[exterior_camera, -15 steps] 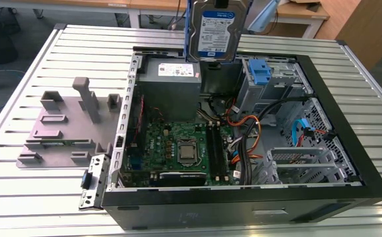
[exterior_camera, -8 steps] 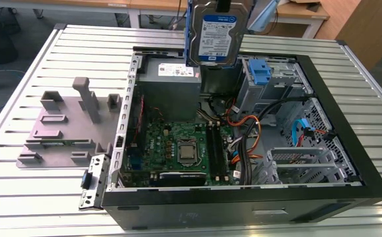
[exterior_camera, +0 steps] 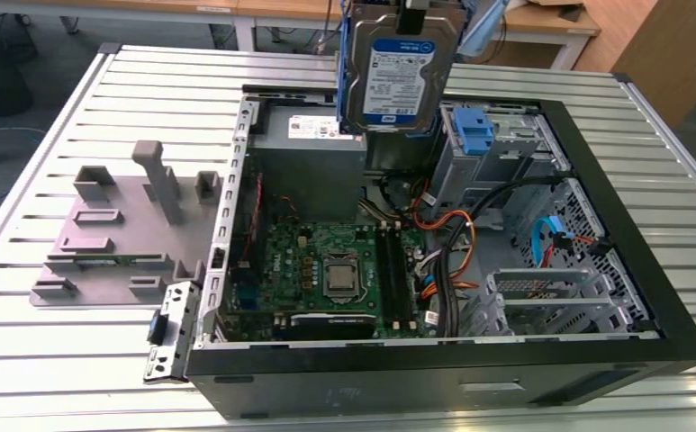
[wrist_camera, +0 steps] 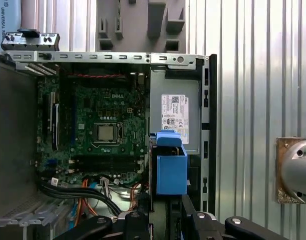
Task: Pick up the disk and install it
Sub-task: 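Pick up the disk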
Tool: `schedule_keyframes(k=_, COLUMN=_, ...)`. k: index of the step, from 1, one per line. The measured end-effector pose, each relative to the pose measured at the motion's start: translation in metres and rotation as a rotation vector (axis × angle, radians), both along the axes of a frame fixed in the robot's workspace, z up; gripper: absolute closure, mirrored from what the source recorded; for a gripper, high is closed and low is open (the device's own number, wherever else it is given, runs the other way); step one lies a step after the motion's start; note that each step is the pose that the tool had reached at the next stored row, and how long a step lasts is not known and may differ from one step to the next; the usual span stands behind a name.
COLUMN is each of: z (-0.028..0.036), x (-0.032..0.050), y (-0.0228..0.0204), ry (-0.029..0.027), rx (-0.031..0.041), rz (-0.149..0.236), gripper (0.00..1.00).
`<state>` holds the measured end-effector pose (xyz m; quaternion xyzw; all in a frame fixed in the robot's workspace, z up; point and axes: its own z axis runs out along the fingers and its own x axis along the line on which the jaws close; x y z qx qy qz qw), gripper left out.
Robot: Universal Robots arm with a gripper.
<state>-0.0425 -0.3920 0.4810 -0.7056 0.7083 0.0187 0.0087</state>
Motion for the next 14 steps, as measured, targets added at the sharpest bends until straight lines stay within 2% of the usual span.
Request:
schedule_keyframes(k=6, z=-0.0001, x=0.0000, y=-0.0127, ry=-0.0001, rx=0.0001, rz=0.000, gripper=0.65)
schedule_keyframes(k=14, z=-0.0001, x=0.0000, y=-0.0142, ry=0.0000, rx=-0.0001, rz=0.000, gripper=0.65)
